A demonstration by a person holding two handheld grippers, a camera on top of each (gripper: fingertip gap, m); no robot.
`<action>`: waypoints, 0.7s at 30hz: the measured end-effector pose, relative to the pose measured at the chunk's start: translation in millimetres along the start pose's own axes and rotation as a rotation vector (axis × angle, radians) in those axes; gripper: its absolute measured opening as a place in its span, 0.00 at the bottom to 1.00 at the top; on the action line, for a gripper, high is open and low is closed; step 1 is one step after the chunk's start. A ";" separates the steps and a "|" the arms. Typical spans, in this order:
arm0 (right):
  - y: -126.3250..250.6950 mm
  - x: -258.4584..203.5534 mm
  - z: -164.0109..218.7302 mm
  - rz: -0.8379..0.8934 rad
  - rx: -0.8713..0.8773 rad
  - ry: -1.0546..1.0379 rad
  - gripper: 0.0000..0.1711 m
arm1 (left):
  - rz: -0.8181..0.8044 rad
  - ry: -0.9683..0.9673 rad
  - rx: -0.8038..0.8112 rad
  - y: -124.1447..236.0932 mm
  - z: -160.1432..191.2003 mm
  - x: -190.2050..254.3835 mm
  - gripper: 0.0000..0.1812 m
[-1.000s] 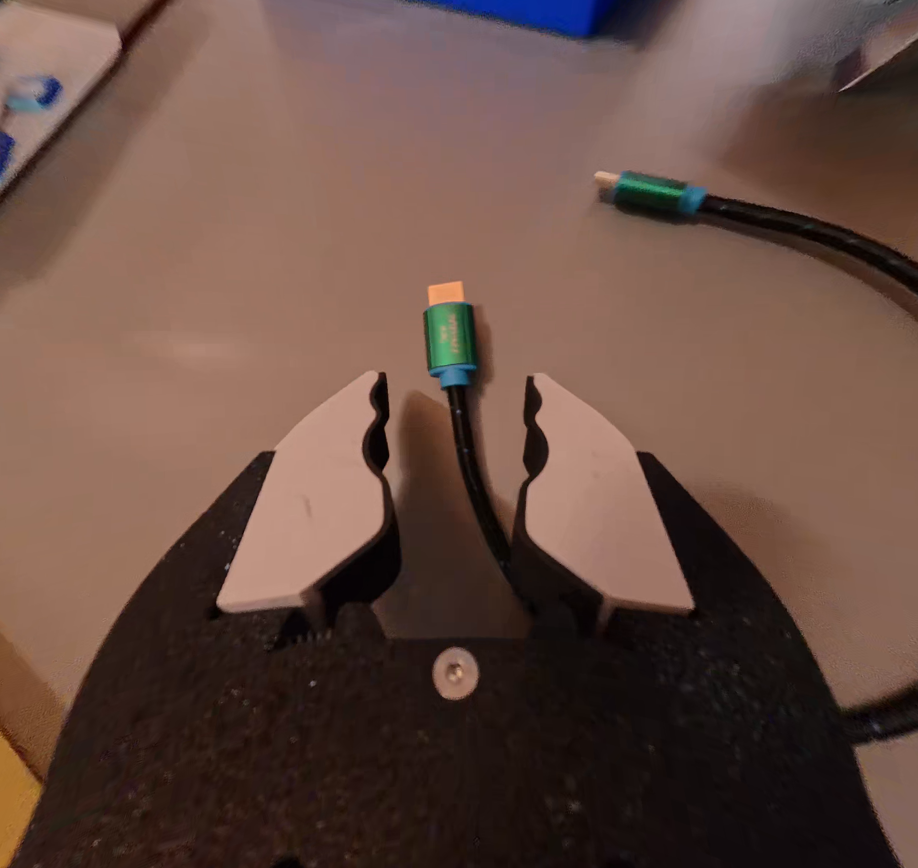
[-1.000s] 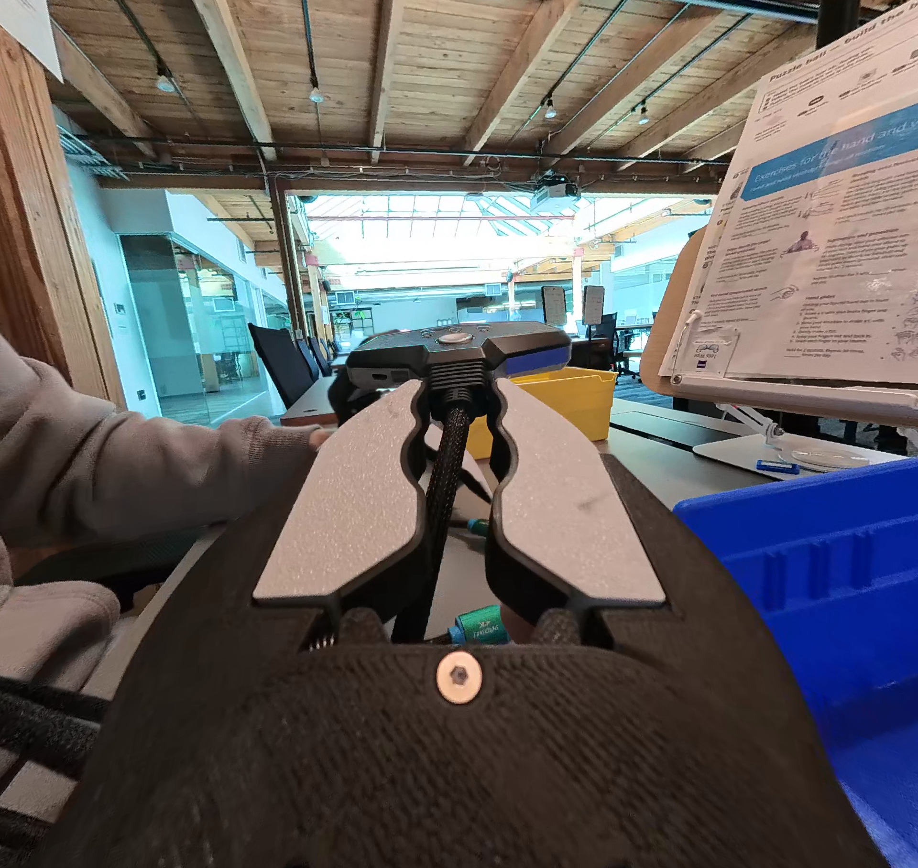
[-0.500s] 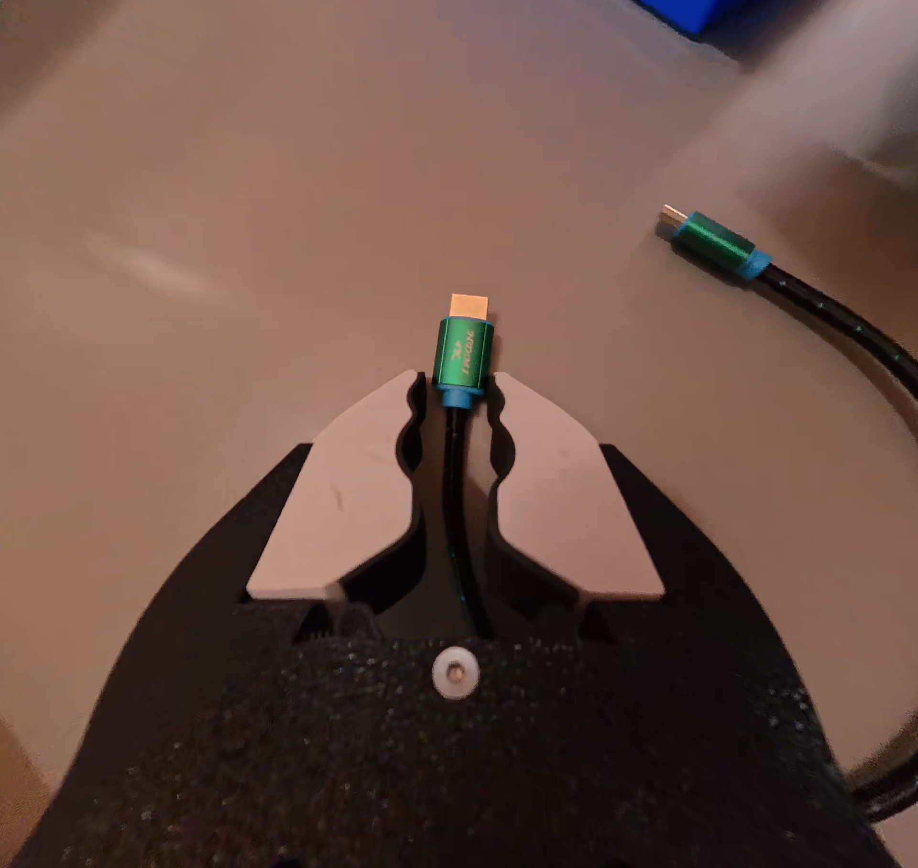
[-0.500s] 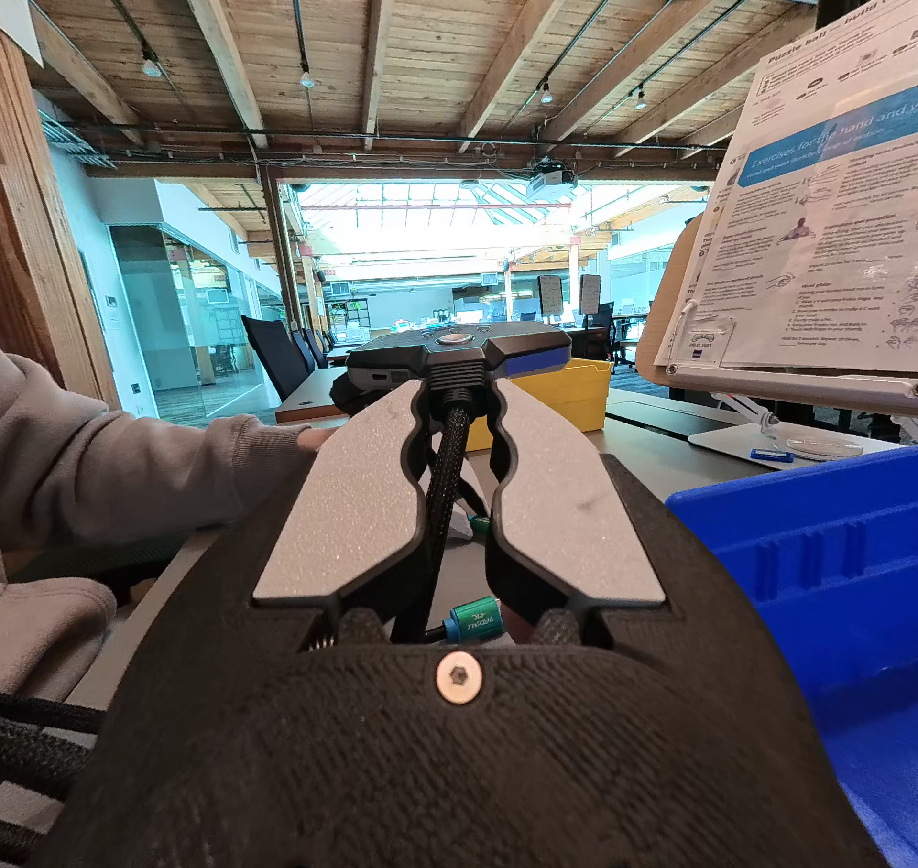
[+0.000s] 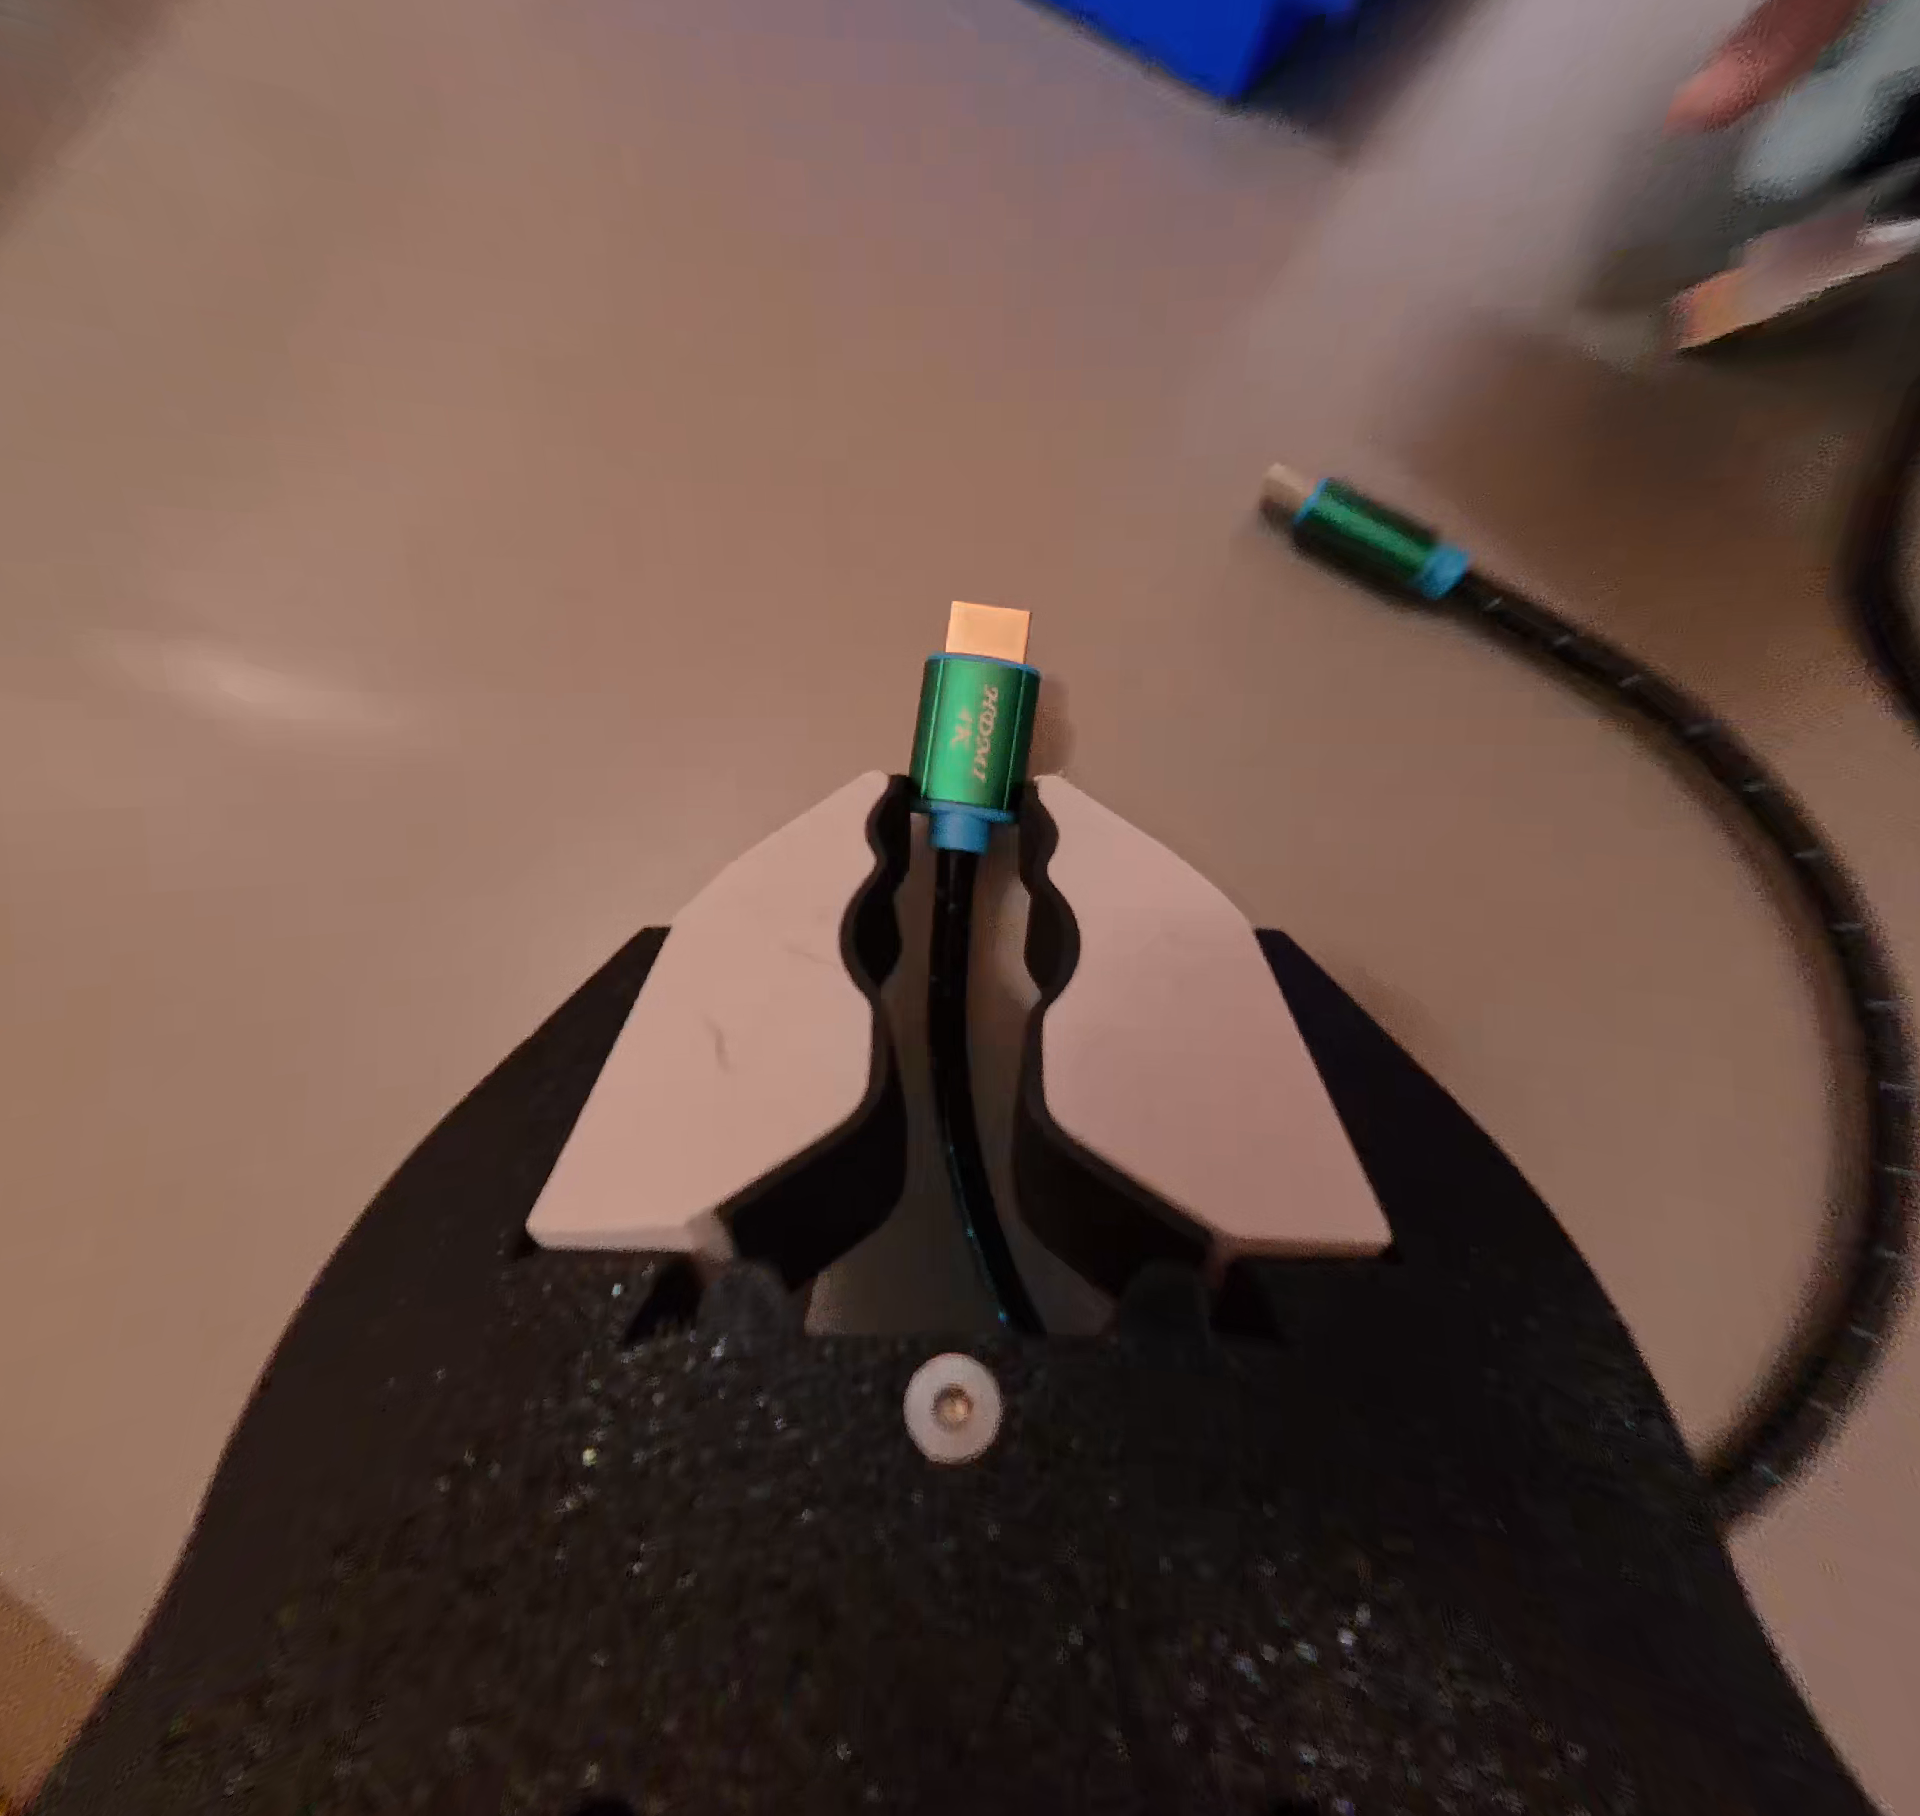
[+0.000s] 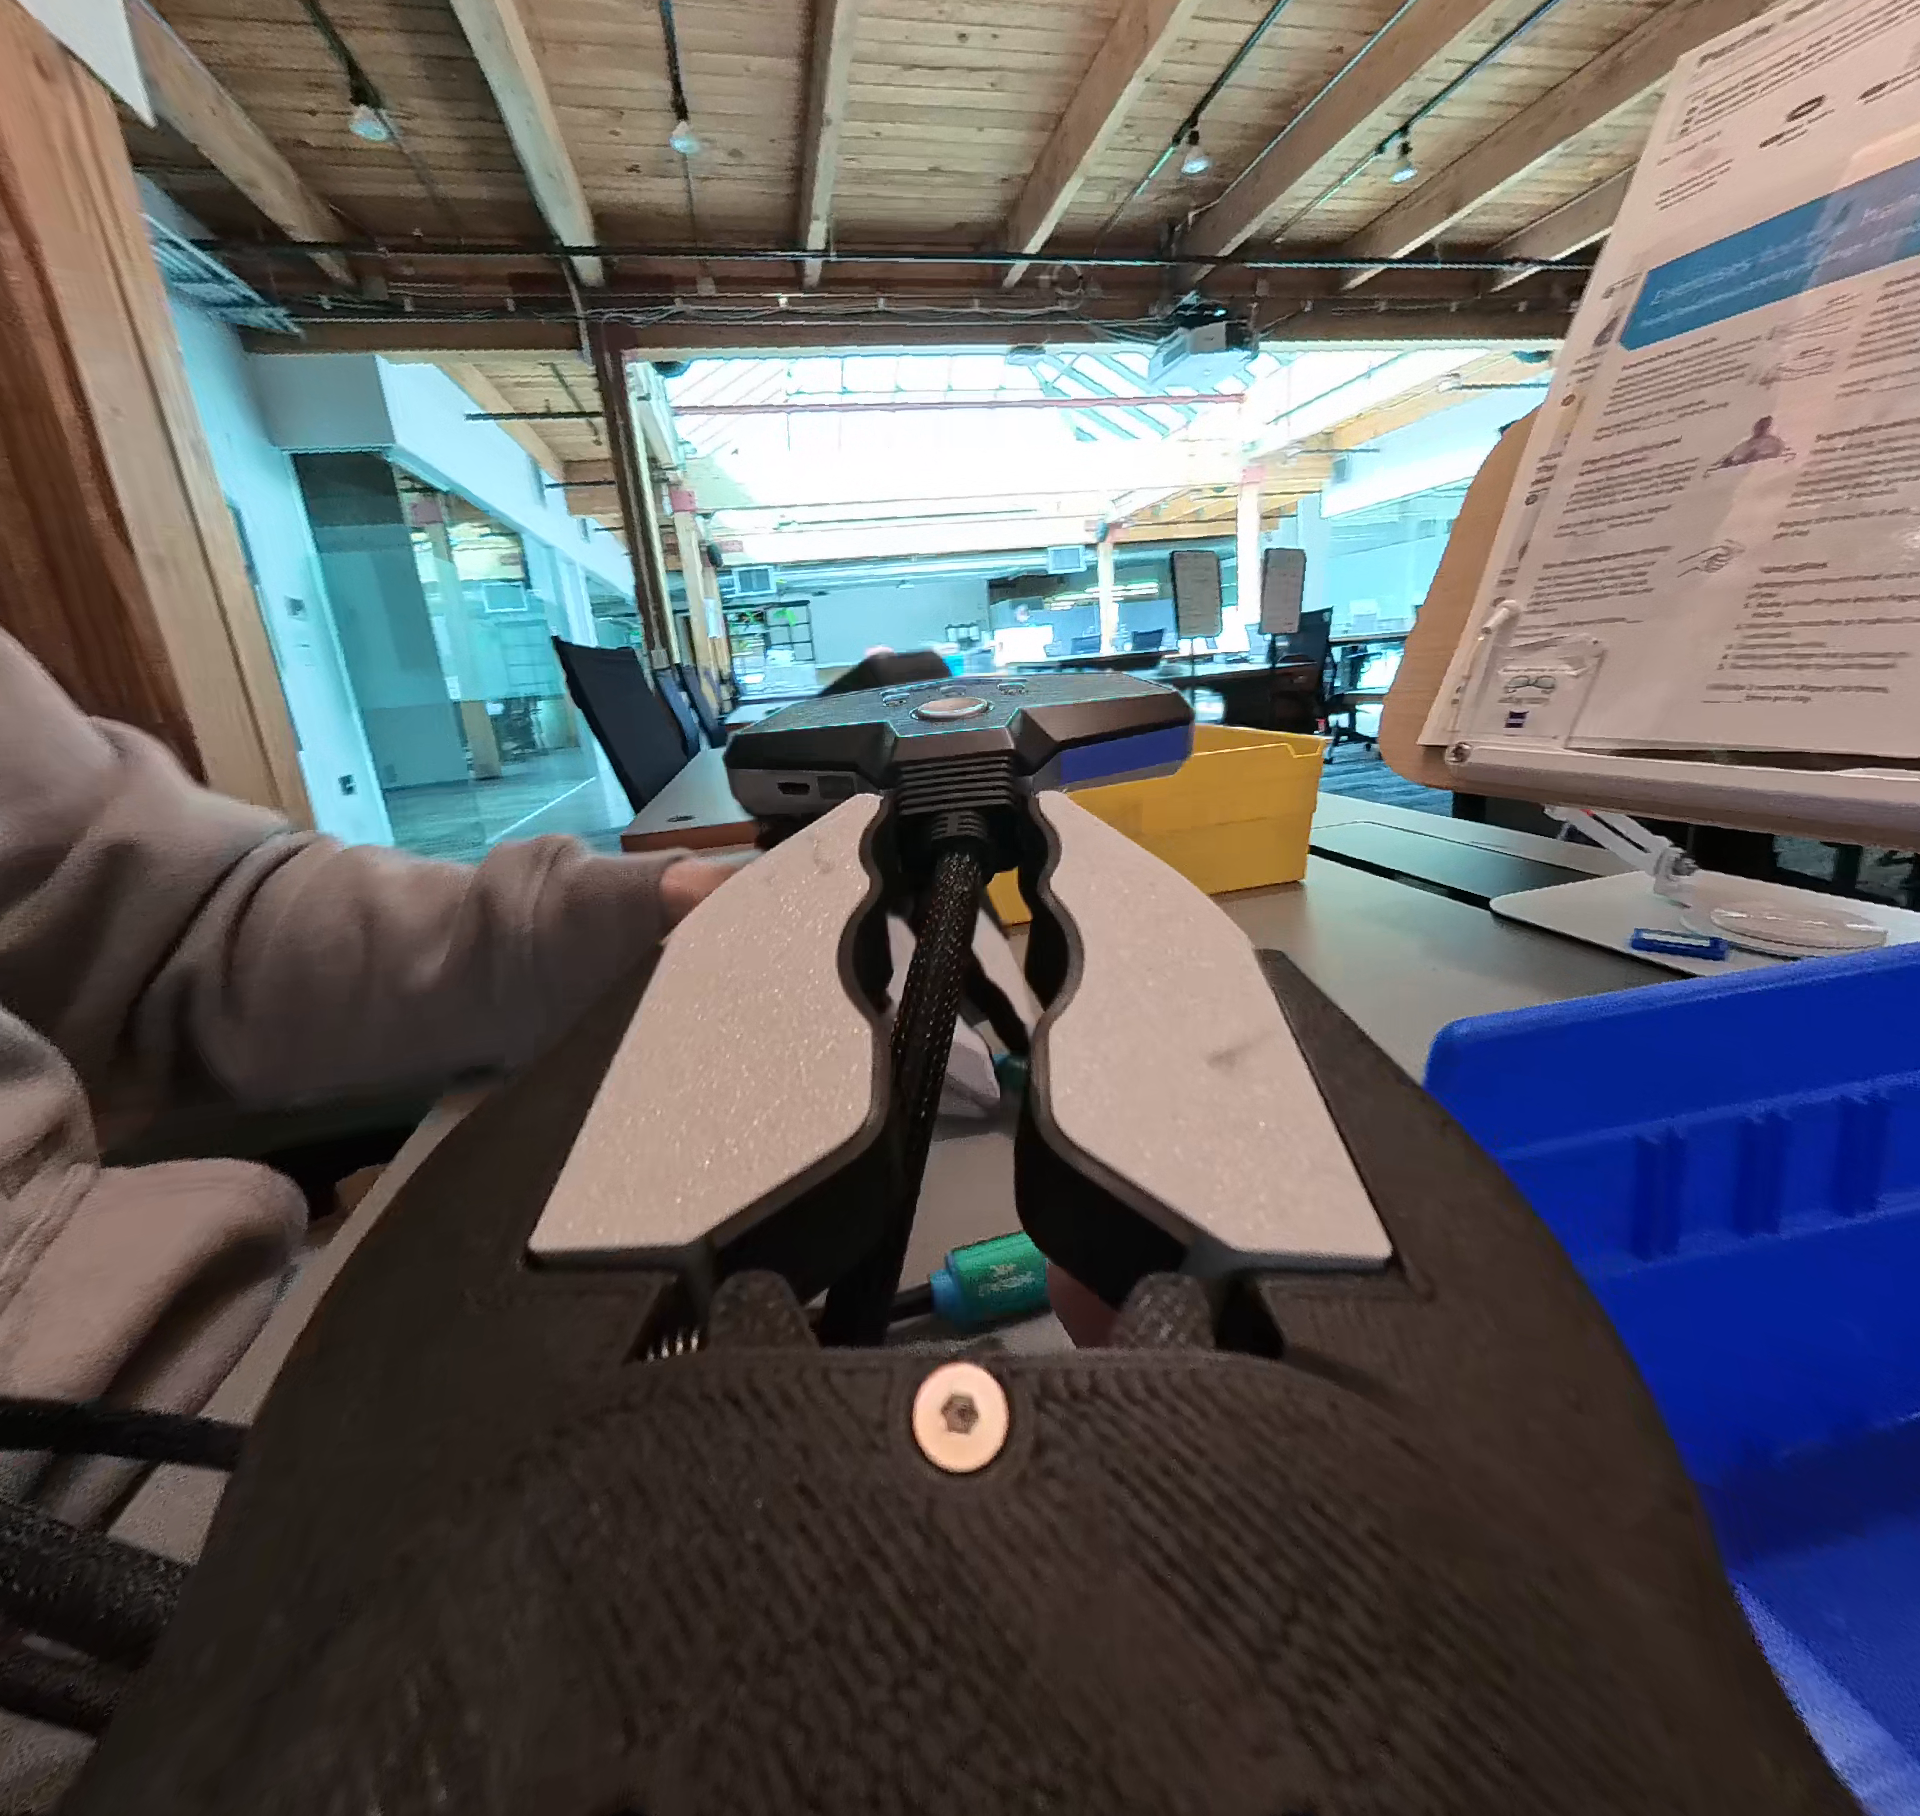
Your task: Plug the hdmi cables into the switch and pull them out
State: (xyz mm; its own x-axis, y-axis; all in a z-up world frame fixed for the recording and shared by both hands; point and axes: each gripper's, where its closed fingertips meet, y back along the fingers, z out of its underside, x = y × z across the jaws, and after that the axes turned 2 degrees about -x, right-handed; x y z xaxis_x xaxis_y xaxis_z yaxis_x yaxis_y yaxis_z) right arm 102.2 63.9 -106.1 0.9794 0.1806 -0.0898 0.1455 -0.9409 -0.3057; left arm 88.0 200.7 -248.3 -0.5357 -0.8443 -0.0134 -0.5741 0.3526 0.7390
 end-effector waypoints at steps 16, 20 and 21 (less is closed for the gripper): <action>1.2 -26.4 2.6 -0.201 -0.022 -0.025 0.13 | 0.282 -0.544 -0.280 125.1 -74.7 76.8 0.11; 0.6 -26.9 4.5 -0.201 -0.034 -0.018 0.13 | 0.287 -0.556 -0.339 121.8 -71.3 83.4 0.11; 0.5 -27.4 4.3 -0.204 -0.032 -0.018 0.13 | 0.285 -0.554 -0.345 120.6 -70.9 84.4 0.11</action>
State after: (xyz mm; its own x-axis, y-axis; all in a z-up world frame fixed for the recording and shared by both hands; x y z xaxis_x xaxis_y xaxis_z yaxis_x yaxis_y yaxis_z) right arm 74.9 59.8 -107.8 0.9266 0.3732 -0.0458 0.3454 -0.8930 -0.2887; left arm 17.5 143.3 -112.6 -0.9243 -0.3768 -0.0603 -0.1850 0.3044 0.9344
